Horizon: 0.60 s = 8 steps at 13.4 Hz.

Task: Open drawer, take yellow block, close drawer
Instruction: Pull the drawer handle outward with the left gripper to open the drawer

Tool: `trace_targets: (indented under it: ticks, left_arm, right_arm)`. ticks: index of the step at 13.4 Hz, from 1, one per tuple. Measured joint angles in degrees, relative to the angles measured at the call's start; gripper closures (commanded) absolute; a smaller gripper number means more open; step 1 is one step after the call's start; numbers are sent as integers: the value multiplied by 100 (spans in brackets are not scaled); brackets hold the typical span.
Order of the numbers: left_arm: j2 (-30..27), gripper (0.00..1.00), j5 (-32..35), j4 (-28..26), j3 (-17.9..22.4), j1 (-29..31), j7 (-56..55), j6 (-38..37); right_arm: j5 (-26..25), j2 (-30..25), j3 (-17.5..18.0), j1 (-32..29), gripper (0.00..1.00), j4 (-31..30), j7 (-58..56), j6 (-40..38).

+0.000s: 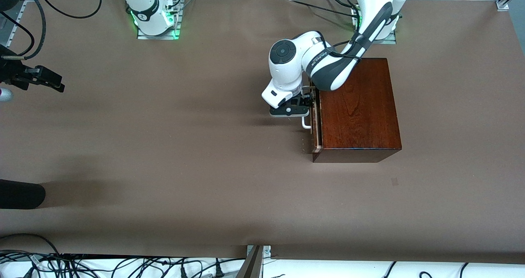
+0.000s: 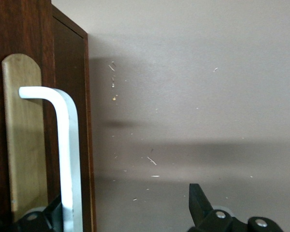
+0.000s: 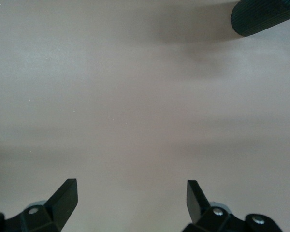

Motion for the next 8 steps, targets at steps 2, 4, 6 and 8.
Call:
trace_targets:
  ticks: [2, 4, 6, 8]
  left_arm:
    - [2, 0, -51, 42, 123, -155, -2, 30]
    - [14, 0, -223, 147, 212, -338, -10, 130]
    - [44, 0, -374, 273, 268, -581, -87, 165]
    - [137, 0, -429, 450, 318, -774, -179, 179]
  right_arm:
    - [0, 0, 2, 0, 0, 3, 1, 0]
    - [0, -1, 2, 1, 0, 16, 1, -31]
    - [0, -1, 2, 0, 0, 28, 1, -50]
    - [0, -1, 10, 2, 0, 32, 6, -58]
